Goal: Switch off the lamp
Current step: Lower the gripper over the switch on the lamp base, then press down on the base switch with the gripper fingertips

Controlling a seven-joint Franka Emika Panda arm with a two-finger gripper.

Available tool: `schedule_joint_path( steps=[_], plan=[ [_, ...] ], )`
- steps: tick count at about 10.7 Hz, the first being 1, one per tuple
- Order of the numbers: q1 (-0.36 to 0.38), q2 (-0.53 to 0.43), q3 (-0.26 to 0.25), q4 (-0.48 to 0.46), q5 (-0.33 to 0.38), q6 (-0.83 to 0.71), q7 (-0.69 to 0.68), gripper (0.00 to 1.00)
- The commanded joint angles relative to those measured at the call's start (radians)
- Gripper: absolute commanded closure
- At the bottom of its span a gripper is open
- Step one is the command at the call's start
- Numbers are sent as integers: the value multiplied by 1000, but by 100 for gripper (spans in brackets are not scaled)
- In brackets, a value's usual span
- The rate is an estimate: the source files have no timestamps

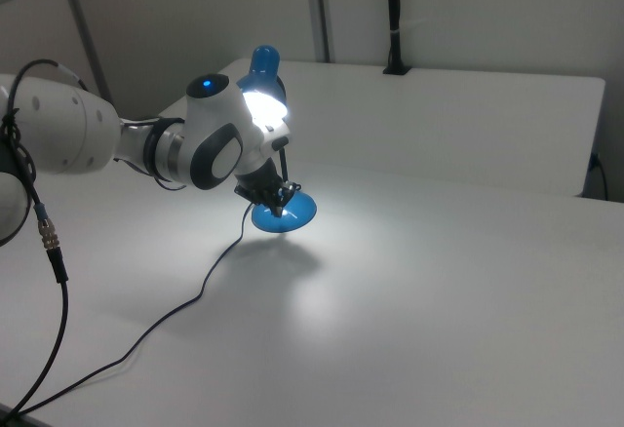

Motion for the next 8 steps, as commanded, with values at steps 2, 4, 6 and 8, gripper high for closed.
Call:
schedule_joint_path(
  steps=[2, 4, 6, 8],
  plan=[
    [12, 33, -3, 3, -11, 68, -6, 100],
    [24, 50, 3, 24, -8, 75, 1, 100],
    [26, 53, 3, 26, -3, 75, 3, 100],
    [27, 53, 3, 27, -3, 75, 3, 100]
  ],
)
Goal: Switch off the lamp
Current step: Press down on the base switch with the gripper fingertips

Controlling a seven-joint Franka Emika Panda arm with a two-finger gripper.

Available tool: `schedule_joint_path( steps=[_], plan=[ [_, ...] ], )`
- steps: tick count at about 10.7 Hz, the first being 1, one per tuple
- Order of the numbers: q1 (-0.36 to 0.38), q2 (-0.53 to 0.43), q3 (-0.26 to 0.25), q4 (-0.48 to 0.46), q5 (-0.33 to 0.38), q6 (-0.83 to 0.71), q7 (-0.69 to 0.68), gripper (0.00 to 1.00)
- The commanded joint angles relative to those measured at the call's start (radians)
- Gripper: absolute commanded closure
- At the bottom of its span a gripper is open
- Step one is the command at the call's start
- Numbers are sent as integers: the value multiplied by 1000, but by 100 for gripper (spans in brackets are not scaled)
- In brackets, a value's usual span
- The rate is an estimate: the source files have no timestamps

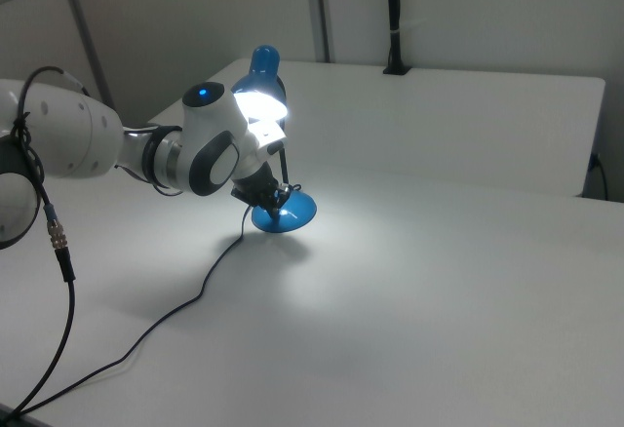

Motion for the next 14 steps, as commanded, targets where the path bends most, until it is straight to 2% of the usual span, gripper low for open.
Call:
schedule_joint_path(
  steps=[1, 14],
  plan=[
    [10, 11, -6, 14, -6, 23, 3, 100],
    [16, 46, 5, 26, -49, 32, 0, 100]
  ],
)
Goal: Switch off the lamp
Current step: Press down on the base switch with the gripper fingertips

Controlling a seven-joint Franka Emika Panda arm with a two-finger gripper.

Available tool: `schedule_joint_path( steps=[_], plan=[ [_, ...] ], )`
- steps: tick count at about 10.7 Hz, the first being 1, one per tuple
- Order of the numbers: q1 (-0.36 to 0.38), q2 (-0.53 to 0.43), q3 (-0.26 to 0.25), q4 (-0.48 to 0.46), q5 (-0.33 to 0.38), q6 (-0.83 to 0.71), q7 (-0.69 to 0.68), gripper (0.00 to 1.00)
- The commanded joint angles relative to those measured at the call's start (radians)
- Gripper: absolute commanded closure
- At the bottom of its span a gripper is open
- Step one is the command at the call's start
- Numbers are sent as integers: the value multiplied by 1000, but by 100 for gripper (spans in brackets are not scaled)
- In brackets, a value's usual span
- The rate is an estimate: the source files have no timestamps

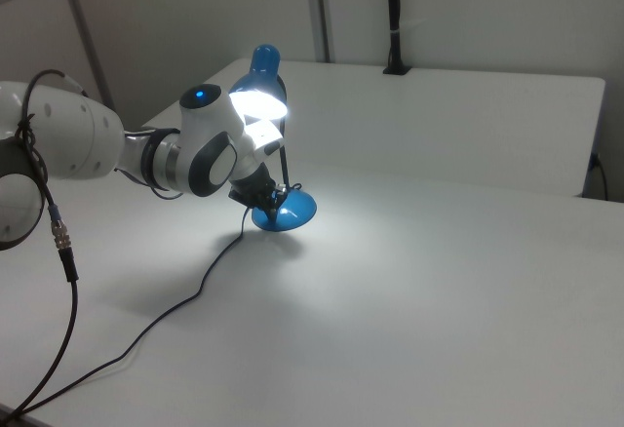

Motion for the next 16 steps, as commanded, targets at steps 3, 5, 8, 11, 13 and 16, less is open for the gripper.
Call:
schedule_joint_path(
  steps=[3, 5, 8, 11, 13, 16],
  plan=[
    [-8, -62, -5, -6, -1, 19, 0, 100],
    [-8, -55, -5, -1, 4, 22, 6, 100],
    [6, -27, -5, 7, 16, 27, 4, 100],
    [9, -1, -5, 30, 15, 28, 4, 100],
    [9, 2, -5, 30, 12, 28, 3, 100],
    [9, 19, -5, 30, 1, 28, 1, 100]
  ],
)
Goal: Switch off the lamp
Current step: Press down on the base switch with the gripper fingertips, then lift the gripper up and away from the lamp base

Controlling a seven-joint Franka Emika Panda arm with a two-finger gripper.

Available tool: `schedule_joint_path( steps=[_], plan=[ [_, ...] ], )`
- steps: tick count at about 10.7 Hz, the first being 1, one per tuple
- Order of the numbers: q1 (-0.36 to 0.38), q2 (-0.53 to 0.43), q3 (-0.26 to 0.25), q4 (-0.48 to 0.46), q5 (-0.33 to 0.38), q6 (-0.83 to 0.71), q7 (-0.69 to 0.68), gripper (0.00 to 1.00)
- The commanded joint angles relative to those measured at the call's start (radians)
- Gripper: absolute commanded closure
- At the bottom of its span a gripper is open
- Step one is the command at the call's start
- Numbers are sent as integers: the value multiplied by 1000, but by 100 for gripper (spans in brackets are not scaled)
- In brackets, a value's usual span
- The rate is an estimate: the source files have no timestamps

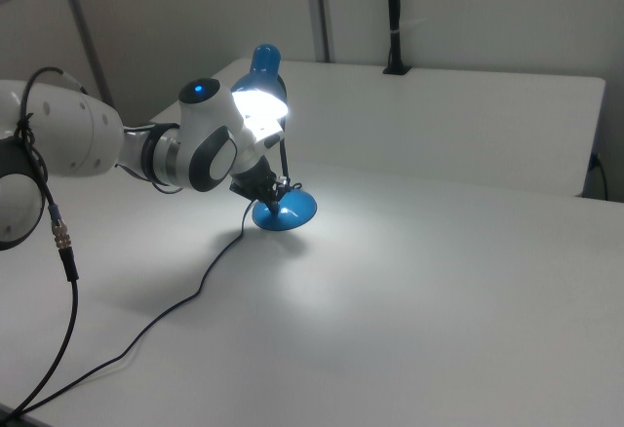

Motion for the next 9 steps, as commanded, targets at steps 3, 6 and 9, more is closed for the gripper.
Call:
schedule_joint_path(
  steps=[3, 6, 9],
  plan=[
    [11, 28, -6, 5, -3, 21, -8, 100],
    [13, 11, -6, -18, 1, 21, -7, 100],
    [-3, -191, -5, -160, 16, -16, 7, 100]
  ],
)
